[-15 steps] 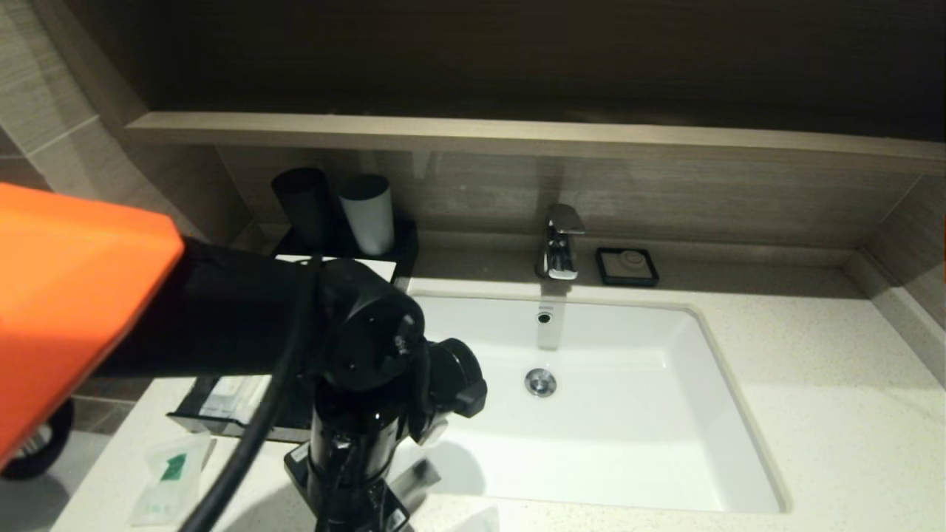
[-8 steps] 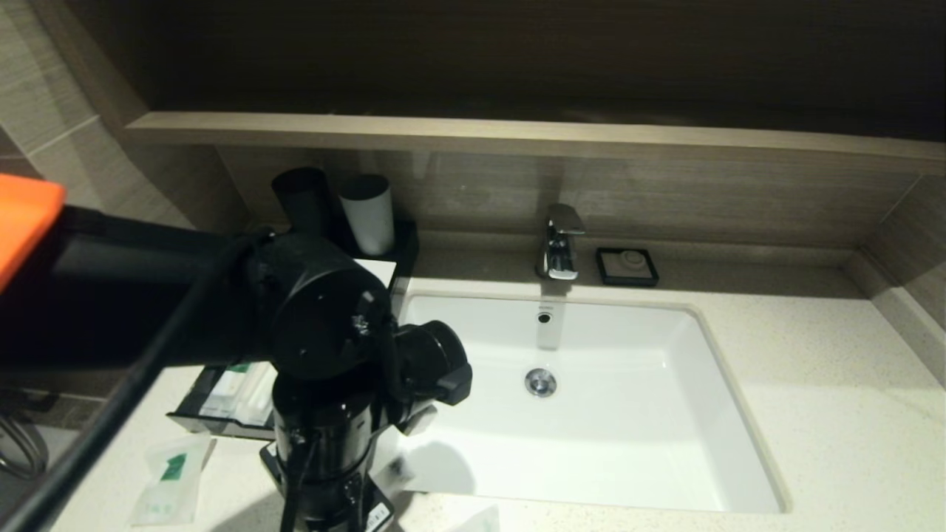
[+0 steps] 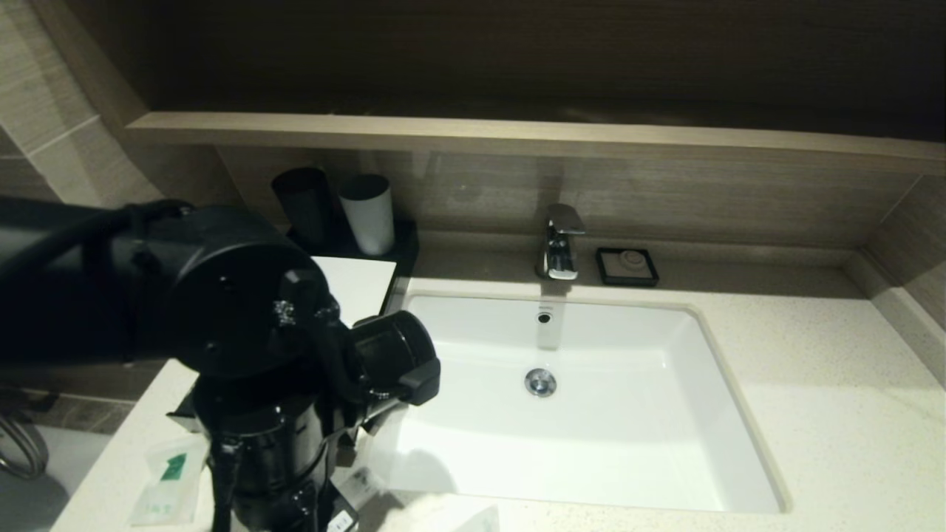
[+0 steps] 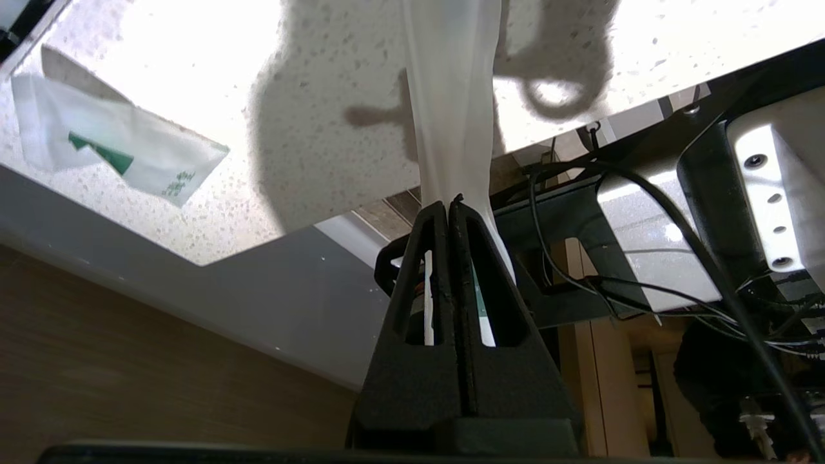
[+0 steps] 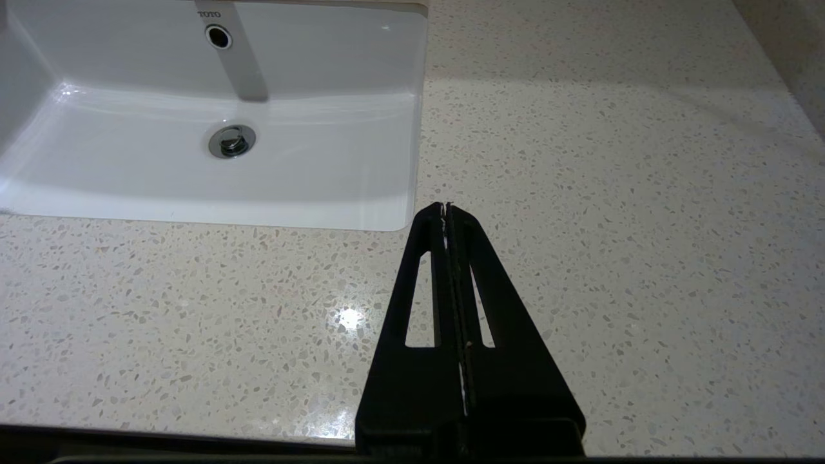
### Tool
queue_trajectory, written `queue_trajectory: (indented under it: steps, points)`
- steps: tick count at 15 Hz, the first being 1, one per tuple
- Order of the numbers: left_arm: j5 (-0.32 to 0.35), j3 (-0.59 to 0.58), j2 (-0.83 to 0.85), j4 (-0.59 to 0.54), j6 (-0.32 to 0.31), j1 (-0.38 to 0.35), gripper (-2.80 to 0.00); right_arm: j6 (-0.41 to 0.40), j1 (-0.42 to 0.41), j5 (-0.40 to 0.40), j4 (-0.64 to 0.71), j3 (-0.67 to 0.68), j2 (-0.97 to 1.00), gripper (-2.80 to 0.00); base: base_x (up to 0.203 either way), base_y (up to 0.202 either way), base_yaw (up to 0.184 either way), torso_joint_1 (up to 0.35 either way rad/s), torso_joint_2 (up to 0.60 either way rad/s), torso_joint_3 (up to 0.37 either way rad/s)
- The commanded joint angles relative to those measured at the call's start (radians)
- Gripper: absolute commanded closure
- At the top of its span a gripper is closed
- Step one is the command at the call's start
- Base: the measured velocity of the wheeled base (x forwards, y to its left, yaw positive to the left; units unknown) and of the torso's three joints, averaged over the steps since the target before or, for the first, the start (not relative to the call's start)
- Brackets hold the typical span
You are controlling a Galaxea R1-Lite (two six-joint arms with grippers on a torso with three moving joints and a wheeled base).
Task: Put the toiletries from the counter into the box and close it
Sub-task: Pick up the bathroom toiletry
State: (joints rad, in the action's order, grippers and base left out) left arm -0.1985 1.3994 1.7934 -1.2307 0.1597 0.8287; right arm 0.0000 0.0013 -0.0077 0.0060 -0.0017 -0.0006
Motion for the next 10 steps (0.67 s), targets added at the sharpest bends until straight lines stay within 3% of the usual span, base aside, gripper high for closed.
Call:
queue_trajectory:
  steps: [1, 4, 10]
  points:
    - [-0.006, -0.009, -0.05, -0.017, 0.014, -0.006, 0.0, 0.0, 0.0, 0.0, 0.0, 0.0, 0.001, 0.0, 0.0, 0.0, 0.0, 0.0, 0.0, 0.0]
    - [-0.059, -0.051, -0.076, -0.021, 0.05, -0.011, 0.0, 0.0, 0.0, 0.0, 0.0, 0.0, 0.001, 0.0, 0.0, 0.0, 0.0, 0.0, 0.0, 0.0]
    - [-0.061, -0.09, -0.128, -0.019, 0.058, -0.047, 0.0, 0.0, 0.0, 0.0, 0.0, 0.0, 0.001, 0.0, 0.0, 0.0, 0.0, 0.0, 0.0, 0.0]
